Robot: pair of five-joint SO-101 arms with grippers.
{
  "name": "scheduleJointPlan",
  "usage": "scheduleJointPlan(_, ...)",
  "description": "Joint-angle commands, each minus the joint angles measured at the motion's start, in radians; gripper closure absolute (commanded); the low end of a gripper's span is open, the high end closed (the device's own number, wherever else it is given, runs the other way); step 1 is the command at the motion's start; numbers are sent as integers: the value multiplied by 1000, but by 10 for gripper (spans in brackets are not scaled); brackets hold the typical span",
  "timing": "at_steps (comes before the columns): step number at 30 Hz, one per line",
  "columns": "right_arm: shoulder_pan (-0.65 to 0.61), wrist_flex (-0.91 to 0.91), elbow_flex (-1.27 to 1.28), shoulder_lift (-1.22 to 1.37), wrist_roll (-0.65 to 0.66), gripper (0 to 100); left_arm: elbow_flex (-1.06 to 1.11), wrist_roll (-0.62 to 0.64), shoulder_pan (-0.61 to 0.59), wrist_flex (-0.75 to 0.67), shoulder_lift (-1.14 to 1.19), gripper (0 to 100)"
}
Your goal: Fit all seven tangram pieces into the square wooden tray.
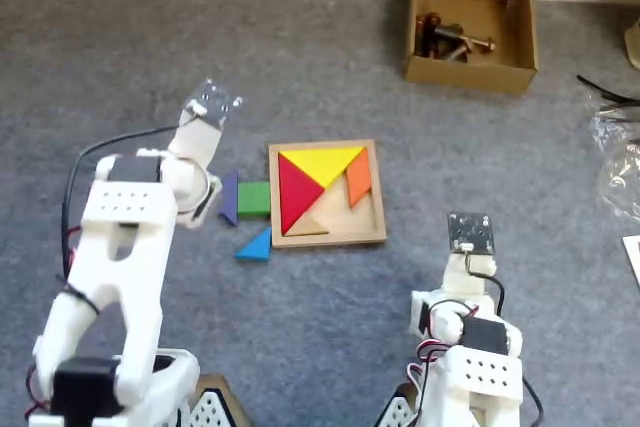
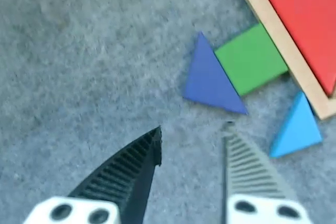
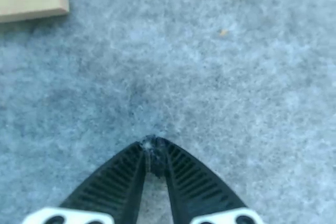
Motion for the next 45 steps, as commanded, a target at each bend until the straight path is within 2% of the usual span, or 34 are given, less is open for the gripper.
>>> scheduleJointPlan(1,38,19,31,-1,-8,993,-99,11,25,-14,39,771)
scheduleJointPlan(11,38,19,31,-1,-8,993,-147,9,107,-2,186,768)
scheduleJointPlan(16,36,18,31,-1,-8,993,-150,2,185,196,205,768)
scheduleJointPlan(20,35,18,31,-1,-8,993,-147,0,242,250,213,768)
scheduleJointPlan(25,35,18,31,-1,-8,993,-110,-100,288,247,209,771)
scheduleJointPlan(45,36,16,31,-1,-8,993,-64,-137,317,244,214,772)
